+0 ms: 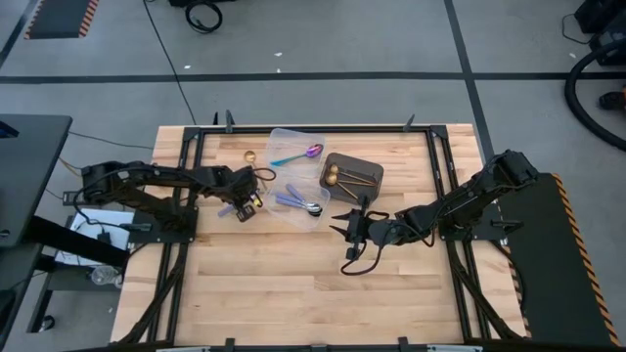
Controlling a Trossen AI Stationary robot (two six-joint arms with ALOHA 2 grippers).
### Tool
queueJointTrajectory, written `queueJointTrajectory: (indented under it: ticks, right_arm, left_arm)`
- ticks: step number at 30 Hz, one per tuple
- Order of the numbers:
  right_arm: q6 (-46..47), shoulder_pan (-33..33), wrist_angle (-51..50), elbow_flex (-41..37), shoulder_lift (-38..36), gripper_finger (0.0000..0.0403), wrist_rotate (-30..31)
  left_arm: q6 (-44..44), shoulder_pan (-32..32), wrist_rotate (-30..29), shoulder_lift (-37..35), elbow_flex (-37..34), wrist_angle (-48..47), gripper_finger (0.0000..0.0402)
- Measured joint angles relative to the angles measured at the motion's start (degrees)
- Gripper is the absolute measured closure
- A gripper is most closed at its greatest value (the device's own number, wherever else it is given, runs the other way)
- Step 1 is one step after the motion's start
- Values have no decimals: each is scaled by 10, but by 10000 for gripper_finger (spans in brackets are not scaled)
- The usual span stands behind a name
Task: Sort silverware by color (type)
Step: Put the purple spoon into the bottom transparent bin
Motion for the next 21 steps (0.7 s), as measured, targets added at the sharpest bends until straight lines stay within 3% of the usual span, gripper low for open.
queueJointTrajectory:
  ticks: [21]
  right_arm:
    - [30,14,-10,0,0,282,1]
  left_arm:
    - [31,-3,-34,-3,45,-32,398]
